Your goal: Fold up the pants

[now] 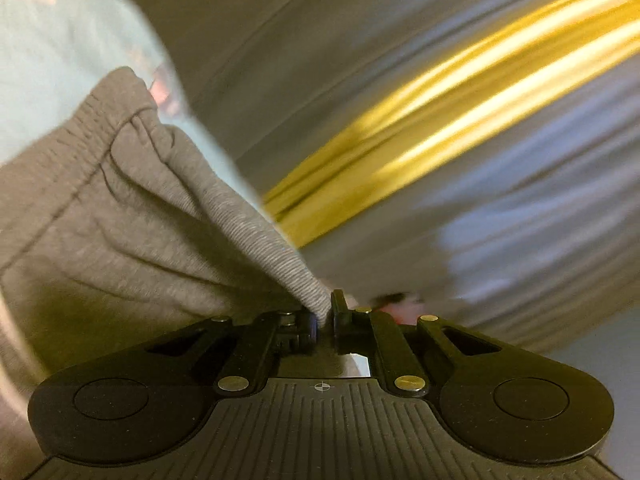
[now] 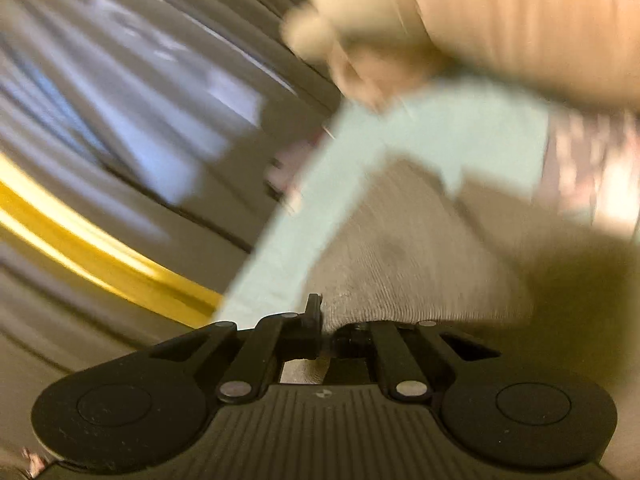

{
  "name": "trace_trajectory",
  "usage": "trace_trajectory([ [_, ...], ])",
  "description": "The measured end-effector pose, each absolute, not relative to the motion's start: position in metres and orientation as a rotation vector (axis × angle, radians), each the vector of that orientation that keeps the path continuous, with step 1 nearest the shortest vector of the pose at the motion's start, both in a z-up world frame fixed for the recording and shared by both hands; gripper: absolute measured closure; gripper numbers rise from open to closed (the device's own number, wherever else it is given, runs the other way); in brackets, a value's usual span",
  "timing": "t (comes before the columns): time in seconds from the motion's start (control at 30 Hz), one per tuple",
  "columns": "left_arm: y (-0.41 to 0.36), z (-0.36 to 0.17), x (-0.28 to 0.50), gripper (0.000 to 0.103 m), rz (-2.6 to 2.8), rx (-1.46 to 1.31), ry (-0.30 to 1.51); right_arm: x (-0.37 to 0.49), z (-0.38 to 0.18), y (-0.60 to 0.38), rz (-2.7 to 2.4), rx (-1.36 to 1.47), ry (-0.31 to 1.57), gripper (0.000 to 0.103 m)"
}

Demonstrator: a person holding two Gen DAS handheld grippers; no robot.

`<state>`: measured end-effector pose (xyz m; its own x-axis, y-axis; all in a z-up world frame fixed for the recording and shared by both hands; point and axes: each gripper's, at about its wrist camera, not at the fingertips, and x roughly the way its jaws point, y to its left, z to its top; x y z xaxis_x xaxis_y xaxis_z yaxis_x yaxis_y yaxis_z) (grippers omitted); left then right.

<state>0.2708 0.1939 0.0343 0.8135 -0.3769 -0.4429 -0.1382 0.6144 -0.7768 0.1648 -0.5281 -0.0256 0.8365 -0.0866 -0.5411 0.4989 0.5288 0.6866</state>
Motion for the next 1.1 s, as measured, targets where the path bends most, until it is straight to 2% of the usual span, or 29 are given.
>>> trace_trajectory([
  [0.1,0.205,0.038,0.197,0.094,-0.212,-0.910,0.558,0.123,0.004,-0.533,-0.333,0.900,0.430,0.098],
  [0.17,0.209,0.021,0.151,0.094,-0.212,-0.891,0.582,0.093,0.008,-0.533,-0.331,0.827,0.436,0.098],
  [0.33,0.216,-0.067,0.100,0.093,-0.016,-0.865,0.810,0.059,-0.044,-0.531,-0.397,0.792,0.630,0.097],
  [0.4,0.218,-0.080,0.090,0.091,0.047,-0.903,0.840,0.059,-0.071,-0.530,-0.445,0.805,0.726,0.096],
  [0.43,0.223,-0.086,0.091,0.087,0.054,-0.927,0.821,0.060,-0.082,-0.527,-0.469,0.791,0.761,0.096],
  [0.47,0.226,-0.086,0.091,0.078,0.070,-0.950,0.799,0.061,-0.087,-0.526,-0.481,0.784,0.765,0.096],
  [0.5,0.230,-0.085,0.094,0.073,0.086,-0.960,0.784,0.061,-0.087,-0.525,-0.485,0.793,0.749,0.092],
  [0.53,0.234,-0.083,0.094,0.061,0.099,-0.963,0.765,0.062,-0.086,-0.527,-0.480,0.816,0.734,0.081],
  [0.57,0.239,-0.079,0.098,0.049,0.119,-0.958,0.739,0.061,-0.083,-0.527,-0.467,0.843,0.719,0.077],
  [0.6,0.241,-0.076,0.102,0.048,0.133,-0.955,0.727,0.063,-0.083,-0.529,-0.455,0.865,0.705,0.072],
  [0.7,0.247,-0.086,0.130,0.054,0.164,-0.972,0.773,0.072,-0.084,-0.528,-0.464,0.867,0.706,0.073],
  [0.77,0.246,-0.090,0.137,0.093,0.204,-0.979,0.817,0.079,-0.085,-0.526,-0.487,0.843,0.731,0.092],
  [0.8,0.241,-0.092,0.133,0.092,0.220,-0.968,0.821,0.078,-0.082,-0.522,-0.499,0.821,0.734,0.098],
  [0.97,0.237,-0.068,0.124,0.093,0.137,-0.866,0.652,0.062,-0.047,-0.512,-0.478,0.687,0.615,0.098],
  [1.1,0.233,-0.078,0.111,0.091,0.192,-0.806,0.690,0.057,-0.054,-0.510,-0.527,0.557,0.646,0.098],
])
